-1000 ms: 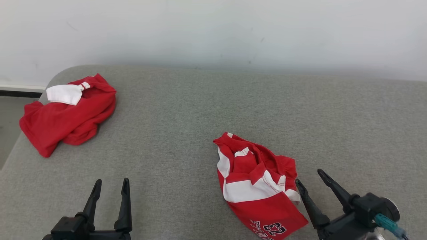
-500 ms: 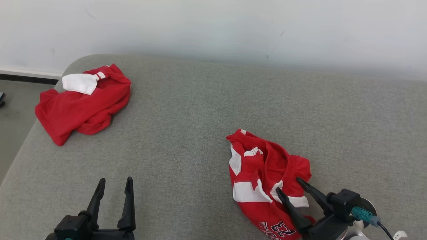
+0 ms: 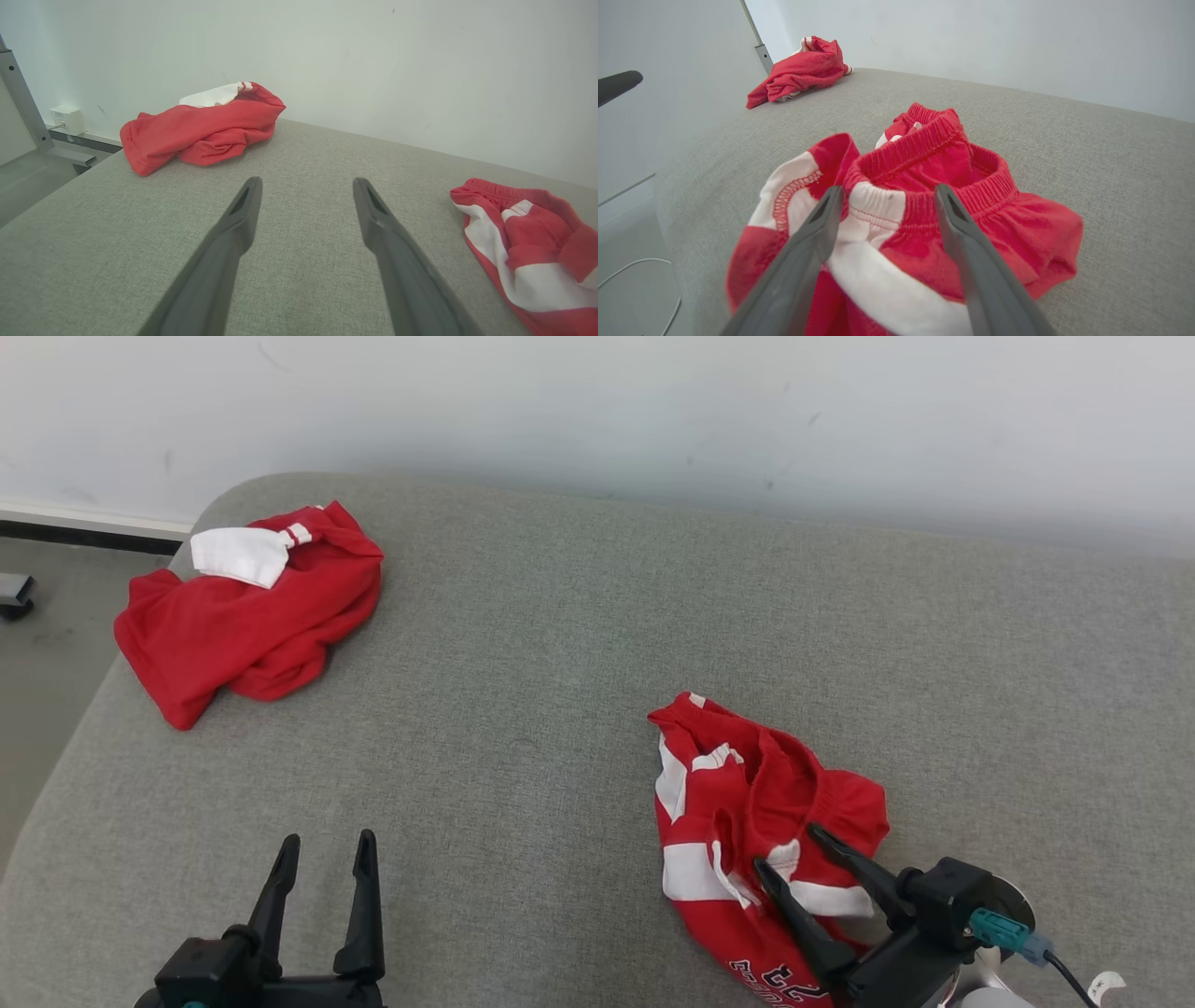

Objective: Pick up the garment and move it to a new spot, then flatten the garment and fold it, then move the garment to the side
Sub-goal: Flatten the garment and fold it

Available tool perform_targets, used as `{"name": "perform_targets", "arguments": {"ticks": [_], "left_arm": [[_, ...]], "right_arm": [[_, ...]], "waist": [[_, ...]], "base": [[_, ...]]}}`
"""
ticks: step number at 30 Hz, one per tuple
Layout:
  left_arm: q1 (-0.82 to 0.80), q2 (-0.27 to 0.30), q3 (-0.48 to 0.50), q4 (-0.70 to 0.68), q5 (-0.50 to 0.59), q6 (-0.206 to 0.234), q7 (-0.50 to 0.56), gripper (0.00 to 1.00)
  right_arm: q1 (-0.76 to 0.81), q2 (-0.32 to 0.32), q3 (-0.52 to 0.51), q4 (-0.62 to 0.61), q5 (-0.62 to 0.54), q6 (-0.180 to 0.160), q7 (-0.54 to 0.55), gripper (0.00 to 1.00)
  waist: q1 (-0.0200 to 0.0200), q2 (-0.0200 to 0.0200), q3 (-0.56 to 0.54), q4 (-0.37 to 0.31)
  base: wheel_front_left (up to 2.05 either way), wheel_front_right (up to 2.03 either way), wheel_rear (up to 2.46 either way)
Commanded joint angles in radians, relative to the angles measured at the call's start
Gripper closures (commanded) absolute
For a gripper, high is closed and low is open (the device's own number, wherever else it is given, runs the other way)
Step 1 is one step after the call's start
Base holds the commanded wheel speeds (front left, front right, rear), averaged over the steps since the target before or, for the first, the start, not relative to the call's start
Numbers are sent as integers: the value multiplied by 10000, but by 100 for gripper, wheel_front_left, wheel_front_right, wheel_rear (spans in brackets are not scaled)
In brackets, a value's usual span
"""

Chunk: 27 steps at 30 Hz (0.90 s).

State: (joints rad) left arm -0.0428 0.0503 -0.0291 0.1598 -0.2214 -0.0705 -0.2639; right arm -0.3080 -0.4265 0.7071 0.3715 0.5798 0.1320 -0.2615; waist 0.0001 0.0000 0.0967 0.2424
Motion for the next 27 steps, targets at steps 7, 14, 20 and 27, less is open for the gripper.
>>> {"name": "perform_targets", "arguments": {"ticks": [7, 14, 20, 27], "left_arm": [[-112, 4, -57, 13, -90, 83, -8, 0], [-90, 5, -27, 75, -142, 76, -8, 0], [-88, 4, -10, 98, -131, 40, -8, 0], [-127, 4, -89, 142, -158, 39, -8, 0]], "right_arm": [[-190, -44, 165, 222, -415, -26, -17, 18], [-408, 126, -195, 626, -672, -26, -18, 100], [-1035, -62, -639, 234, -767, -26, -29, 100], [-2527, -143, -602, 2, -786, -26, -30, 100]], "waist": [[-1, 0, 22, 16], [-1, 0, -39, 27], [-1, 0, -45, -54], [-1, 0, -57, -92]], "base": [[0, 0, 0], [0, 0, 0], [0, 0, 0], [0, 0, 0]]}}
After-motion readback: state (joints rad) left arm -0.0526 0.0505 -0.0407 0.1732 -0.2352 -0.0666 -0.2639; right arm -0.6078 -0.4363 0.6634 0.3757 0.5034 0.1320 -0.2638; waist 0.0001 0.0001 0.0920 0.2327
